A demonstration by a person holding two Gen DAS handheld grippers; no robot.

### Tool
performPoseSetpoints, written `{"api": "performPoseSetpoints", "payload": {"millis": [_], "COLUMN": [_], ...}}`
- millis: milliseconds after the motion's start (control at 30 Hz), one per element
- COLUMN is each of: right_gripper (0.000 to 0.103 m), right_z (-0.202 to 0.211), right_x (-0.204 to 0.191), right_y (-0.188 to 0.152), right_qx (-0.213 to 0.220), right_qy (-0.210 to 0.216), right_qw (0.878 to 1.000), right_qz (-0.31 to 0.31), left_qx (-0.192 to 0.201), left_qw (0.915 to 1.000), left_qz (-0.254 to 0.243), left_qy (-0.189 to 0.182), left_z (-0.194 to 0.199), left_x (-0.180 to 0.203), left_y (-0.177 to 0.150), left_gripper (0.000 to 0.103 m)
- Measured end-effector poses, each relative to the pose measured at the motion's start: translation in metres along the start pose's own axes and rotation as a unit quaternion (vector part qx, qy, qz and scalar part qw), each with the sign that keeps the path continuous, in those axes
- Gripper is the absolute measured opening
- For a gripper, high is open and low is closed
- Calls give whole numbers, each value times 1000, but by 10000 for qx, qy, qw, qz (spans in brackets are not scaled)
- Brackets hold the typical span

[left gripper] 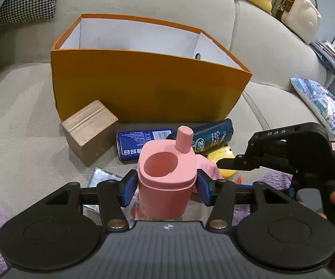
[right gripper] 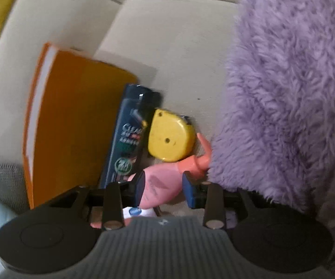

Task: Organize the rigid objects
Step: 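Grasp the pink pump bottle with the right tool while the left tool holds the cup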

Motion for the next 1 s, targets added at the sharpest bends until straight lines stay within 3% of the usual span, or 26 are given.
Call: {"api": "performPoseSetpoints", "payload": {"millis": [167, 267, 333, 400, 500, 667, 833, 900, 1000], "right_gripper": [36, 33, 36, 49, 56, 57, 54, 50, 45], "right_z": [-4, 0, -1, -6, -14, -23, -30, -27, -20], "right_x": [-2, 5, 5, -4, -13, -31, -43, -51, -65], "right_y": [3, 7, 9, 11, 11, 10, 11, 5, -9], "right_qx": [-305, -177, -123, -136, -135, -228, -365, -391, -273], "right_qy": [-218, -210, -262, -303, -493, -670, -459, -423, -460], "right_qw": [9988, 9970, 9948, 9954, 9960, 9974, 9958, 9911, 9747], "right_qz": [-309, -724, -977, -901, -739, -101, 703, 1198, 2168], "left_qx": [-21, -17, -50, -61, -82, -102, -97, -92, -67], "left_qw": [10000, 10000, 9999, 9999, 9999, 9997, 9995, 9994, 9989], "left_qz": [-56, -50, -40, -44, 5, 119, 214, 275, 403], "left_qy": [-1, -56, -101, -102, -122, -169, -192, -191, -245], "left_z": [-4, -5, -6, -7, -6, -4, 1, 3, 8], "left_x": [1, 1, 0, 0, -2, -7, -13, -16, -22], "left_y": [1, 1, 2, 4, 6, 6, 2, 1, -1], "left_gripper": [61, 62, 62, 62, 62, 62, 62, 62, 62]}}
Point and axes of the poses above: each gripper's, at about its wrist camera, not at the fingertips, and z roughly against the way its jaws point, x to its right, y to its top, the point moved 2 cm from there along -z, roughly the way its jaws point, and after that the axes turned 10 degrees about -x, right-handed, at the moved point
